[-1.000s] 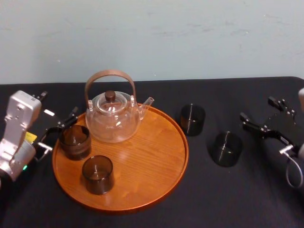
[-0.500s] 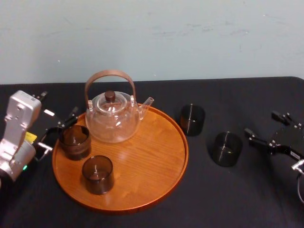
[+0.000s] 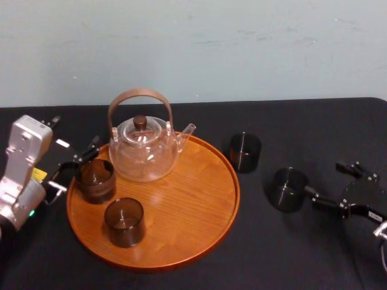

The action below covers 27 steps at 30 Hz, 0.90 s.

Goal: Pick up the glass from the table and place it on the tray.

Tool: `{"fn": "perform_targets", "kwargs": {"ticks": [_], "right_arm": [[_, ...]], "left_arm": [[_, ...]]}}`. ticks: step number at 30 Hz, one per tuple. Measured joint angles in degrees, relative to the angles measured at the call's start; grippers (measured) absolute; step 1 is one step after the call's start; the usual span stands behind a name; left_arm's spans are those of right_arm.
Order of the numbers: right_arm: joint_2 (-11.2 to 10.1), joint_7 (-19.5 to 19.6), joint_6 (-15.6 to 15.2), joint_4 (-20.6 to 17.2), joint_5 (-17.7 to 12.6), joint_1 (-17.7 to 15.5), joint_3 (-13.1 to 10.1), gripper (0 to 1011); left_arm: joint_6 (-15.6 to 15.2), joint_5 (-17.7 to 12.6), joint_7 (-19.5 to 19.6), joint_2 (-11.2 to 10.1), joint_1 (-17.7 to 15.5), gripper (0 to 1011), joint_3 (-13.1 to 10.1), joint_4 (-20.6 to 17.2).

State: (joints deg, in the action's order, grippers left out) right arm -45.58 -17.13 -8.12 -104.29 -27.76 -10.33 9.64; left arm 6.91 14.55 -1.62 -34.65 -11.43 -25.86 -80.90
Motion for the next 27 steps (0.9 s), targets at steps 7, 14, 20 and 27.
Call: {"fn": "perform_targets", "kwargs": {"ticks": [7,14,20,27], "right_arm": [[0.4,-1.3,-2.3,-0.1,0.7,0.1,0.2,1002],[1.6,-1.4,-4.6,0.9,1.9,1.2,0.7,1002],[3.0,-1.3,-7.4,2.2,2.8,2.8,1.3,1002],[4.5,-2.2,-9.3,3.8,4.1,4.8,2.3,1002]], "left_arm": [[0.0,0.0,0.0,0.0,0.0,1001,0.0,0.0],[0.0,0.0,0.0,0.0,0.0,1001,0.0,0.0],[0.0,0.0,0.0,0.0,0.0,1001,0.0,0.0],[0.0,0.0,0.0,0.0,0.0,1001,0.0,0.0]]}}
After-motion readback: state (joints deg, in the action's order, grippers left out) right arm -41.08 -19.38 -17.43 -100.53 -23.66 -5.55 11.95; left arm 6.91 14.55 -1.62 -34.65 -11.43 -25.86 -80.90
